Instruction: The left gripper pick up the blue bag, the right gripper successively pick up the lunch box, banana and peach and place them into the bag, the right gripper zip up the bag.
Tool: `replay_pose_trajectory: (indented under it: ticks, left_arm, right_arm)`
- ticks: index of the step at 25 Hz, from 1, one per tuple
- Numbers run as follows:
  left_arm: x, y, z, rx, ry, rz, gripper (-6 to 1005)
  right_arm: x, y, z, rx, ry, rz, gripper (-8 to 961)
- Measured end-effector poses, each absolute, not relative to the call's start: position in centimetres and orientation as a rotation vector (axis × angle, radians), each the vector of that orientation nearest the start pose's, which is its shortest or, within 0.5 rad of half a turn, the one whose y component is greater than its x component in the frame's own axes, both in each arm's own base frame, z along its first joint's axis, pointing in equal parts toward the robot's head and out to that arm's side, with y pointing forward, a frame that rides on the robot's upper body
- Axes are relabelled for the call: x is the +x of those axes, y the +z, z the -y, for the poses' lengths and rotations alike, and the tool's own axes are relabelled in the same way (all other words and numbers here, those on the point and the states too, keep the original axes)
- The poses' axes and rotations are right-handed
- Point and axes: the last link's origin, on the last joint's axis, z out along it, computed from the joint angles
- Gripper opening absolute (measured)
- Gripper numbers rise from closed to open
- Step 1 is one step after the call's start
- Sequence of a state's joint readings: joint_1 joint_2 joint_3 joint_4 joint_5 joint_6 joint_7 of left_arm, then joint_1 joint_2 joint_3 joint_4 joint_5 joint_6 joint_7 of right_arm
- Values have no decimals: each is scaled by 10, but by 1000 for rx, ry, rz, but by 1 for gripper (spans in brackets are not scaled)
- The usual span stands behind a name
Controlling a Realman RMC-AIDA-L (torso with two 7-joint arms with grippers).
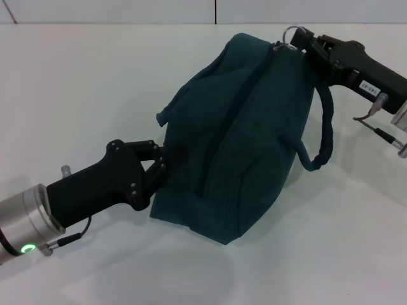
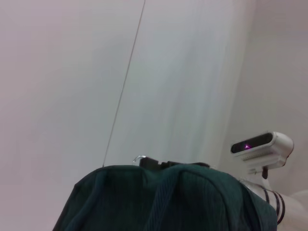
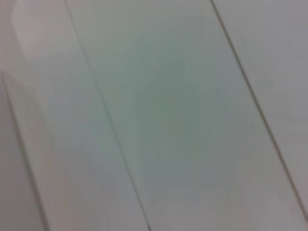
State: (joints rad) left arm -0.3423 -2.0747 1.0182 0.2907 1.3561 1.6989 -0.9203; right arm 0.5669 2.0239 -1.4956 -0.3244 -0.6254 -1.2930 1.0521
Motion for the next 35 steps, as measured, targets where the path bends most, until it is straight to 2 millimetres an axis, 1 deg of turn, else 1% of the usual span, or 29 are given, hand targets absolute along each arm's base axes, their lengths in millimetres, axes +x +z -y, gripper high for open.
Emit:
replay_pose_trajectory:
  ticks: [2, 11, 14, 17, 20, 23, 27, 31, 32, 33, 34, 35]
  left_arm:
    - [-273, -33, -251, -2467, -1261, 520, 93]
    - [-273, -35, -249, -2495, -1251, 513, 115]
    - [-273, -35, -249, -2491, -1254, 516, 122]
    - [-272, -34, -251, -2462, -1269, 525, 130]
    - [-272, -29, -255, -2419, -1288, 550, 137]
    - [-271, -25, -261, -2390, -1313, 581, 144]
    - [-266, -23, -269, -2405, -1329, 600, 230]
    - [-256, -13, -284, -2498, -1319, 647, 316]
    - [-250, -6, -295, -2542, -1295, 691, 338]
    - [-247, -4, -299, -2557, -1281, 708, 359]
    - [-243, -1, -305, -2580, -1259, 739, 359]
    - [-243, -1, -305, -2580, -1259, 739, 360]
  right_arm:
    - [223, -19, -370, -2211, 1224, -648, 15]
    - [228, -19, -373, -2178, 1180, -640, 15]
    - [232, -21, -376, -2174, 1134, -653, 15]
    - [231, -26, -373, -2207, 1126, -650, 15]
    - [229, -32, -365, -2252, 1137, -641, 15]
    - [231, -34, -357, -2270, 1160, -655, 15]
    - [233, -34, -349, -2279, 1191, -668, 15]
    - [233, -35, -344, -2291, 1210, -664, 15]
    - [233, -35, -344, -2293, 1210, -664, 15]
    - [233, -35, -344, -2294, 1210, -664, 15]
    - [233, -35, -344, -2295, 1211, -663, 15]
    - [233, -35, -344, -2295, 1211, -663, 15]
